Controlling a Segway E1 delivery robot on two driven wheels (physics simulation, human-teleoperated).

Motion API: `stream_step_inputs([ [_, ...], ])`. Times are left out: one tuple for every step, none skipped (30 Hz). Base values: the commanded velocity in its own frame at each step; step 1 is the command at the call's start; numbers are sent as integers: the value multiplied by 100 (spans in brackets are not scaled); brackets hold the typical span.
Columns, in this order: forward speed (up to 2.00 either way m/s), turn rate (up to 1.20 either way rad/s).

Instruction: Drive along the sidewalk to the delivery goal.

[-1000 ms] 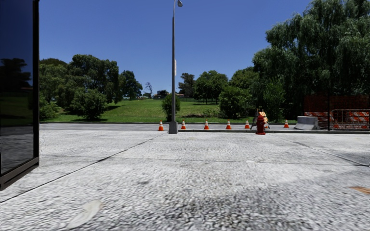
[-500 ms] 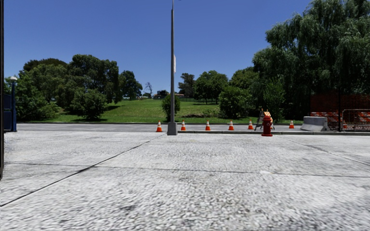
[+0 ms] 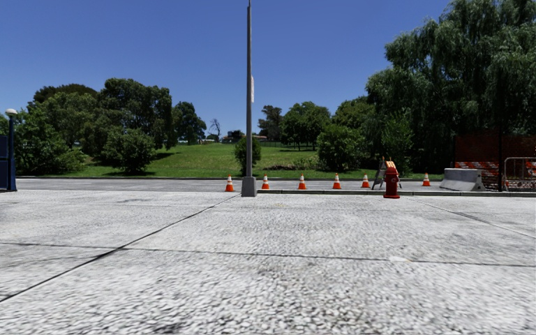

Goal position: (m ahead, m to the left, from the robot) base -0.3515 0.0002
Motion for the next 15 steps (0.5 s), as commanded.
stream_step_inputs([
  [0,0],
  [0,0],
  [0,0],
  [0,0],
  [0,0],
  [0,0],
  [0,0],
  [0,0],
  [0,0],
  [0,0],
  [0,0],
  [0,0],
  [0,0],
  [0,0],
  [0,0],
])
